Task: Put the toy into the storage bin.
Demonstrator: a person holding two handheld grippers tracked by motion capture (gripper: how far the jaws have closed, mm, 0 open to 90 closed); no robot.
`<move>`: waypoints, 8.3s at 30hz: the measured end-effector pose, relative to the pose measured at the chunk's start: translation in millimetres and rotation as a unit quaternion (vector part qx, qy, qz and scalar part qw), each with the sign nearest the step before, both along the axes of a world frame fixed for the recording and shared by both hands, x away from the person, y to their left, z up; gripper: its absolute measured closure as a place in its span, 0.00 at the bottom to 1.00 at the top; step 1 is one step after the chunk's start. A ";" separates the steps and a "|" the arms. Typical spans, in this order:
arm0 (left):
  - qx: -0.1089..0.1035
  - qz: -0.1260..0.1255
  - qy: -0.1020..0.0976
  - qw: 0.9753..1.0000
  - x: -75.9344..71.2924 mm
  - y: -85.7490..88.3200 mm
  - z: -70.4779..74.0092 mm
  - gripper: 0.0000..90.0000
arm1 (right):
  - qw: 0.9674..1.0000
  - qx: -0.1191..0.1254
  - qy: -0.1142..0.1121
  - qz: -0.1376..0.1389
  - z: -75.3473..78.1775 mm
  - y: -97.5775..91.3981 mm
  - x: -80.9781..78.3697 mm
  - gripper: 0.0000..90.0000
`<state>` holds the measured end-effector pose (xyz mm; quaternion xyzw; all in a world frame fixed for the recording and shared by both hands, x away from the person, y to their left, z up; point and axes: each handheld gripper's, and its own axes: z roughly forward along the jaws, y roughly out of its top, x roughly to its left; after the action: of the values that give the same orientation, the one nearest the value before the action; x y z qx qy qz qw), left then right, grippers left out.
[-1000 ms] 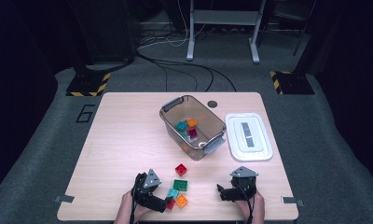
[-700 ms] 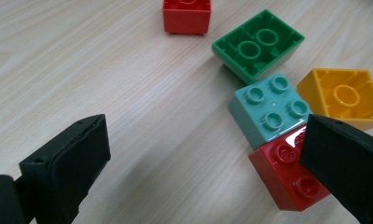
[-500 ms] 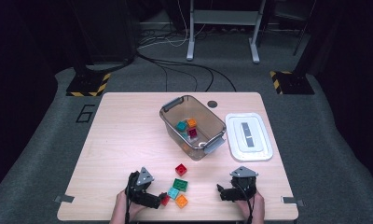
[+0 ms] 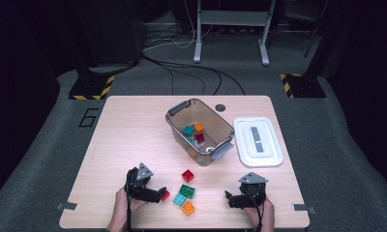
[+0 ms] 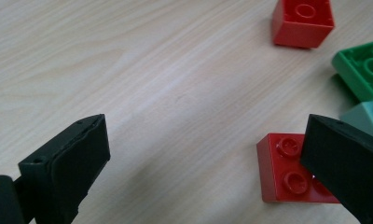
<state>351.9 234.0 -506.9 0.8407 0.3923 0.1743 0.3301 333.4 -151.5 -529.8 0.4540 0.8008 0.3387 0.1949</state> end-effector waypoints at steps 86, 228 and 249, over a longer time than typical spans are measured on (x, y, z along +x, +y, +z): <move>-0.057 -0.050 -0.045 0.996 56.3 -16.8 66.8 0.65 | 1.000 0.001 0.001 -0.010 0.1 -0.2 0.2 0.02; -0.040 -0.043 -0.055 0.997 23.5 -22.4 74.5 0.06 | 1.000 0.000 0.001 -0.009 0.1 -0.7 0.4 0.02; -0.039 -0.065 0.011 0.997 -3.2 -49.0 2.8 0.02 | 1.000 0.002 0.000 -0.016 0.0 0.2 0.5 0.02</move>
<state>348.7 185.0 -504.0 0.8529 0.3466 0.1283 0.3688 333.9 -151.3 -529.8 0.4673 0.7925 0.3374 0.1992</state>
